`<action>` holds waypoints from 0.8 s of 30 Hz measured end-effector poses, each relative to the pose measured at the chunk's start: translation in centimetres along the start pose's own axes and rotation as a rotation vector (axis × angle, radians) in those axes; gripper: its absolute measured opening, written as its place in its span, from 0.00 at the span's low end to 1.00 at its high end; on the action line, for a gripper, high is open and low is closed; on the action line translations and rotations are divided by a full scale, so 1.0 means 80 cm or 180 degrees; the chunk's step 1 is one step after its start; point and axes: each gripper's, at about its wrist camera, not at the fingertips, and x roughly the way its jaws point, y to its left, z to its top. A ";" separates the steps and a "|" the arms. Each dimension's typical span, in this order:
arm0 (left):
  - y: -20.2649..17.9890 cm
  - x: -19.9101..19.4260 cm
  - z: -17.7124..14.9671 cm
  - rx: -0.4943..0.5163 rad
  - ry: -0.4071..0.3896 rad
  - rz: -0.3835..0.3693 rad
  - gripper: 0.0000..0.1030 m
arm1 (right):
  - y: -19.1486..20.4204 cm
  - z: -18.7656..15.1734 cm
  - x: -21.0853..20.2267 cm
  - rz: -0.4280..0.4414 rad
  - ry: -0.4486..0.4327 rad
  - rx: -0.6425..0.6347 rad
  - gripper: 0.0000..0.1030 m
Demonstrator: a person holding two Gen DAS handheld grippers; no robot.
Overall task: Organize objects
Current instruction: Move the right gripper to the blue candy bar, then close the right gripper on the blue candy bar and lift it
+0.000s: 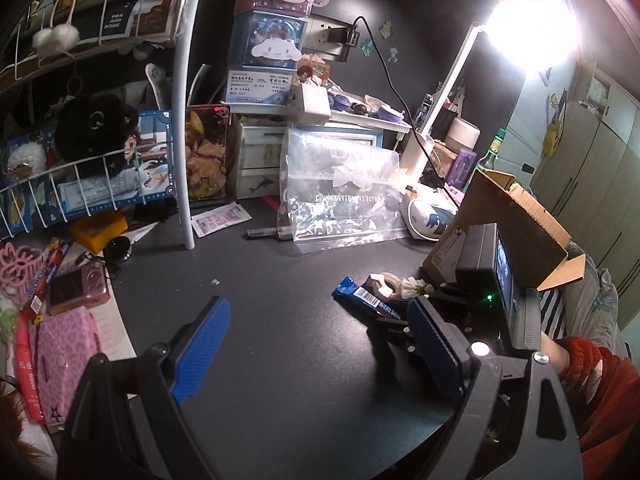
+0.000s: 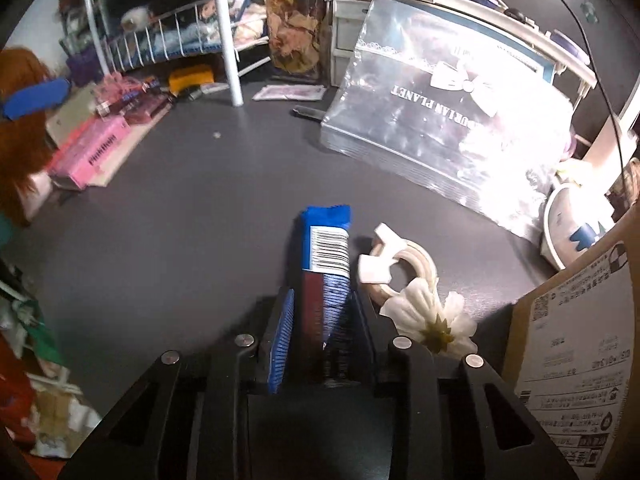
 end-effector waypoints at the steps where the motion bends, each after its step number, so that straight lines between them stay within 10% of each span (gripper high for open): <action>1: 0.000 0.000 0.000 -0.0006 0.0002 -0.0003 0.86 | -0.001 0.000 0.001 0.0018 0.0004 0.0017 0.24; 17: -0.019 -0.001 0.008 0.0022 0.0048 -0.0220 0.84 | 0.060 0.027 -0.115 0.0815 -0.0603 -0.0273 0.13; 24: -0.054 -0.021 0.033 0.0075 -0.0114 -0.0557 0.54 | 0.066 0.036 -0.190 0.0986 -0.0968 -0.0460 0.13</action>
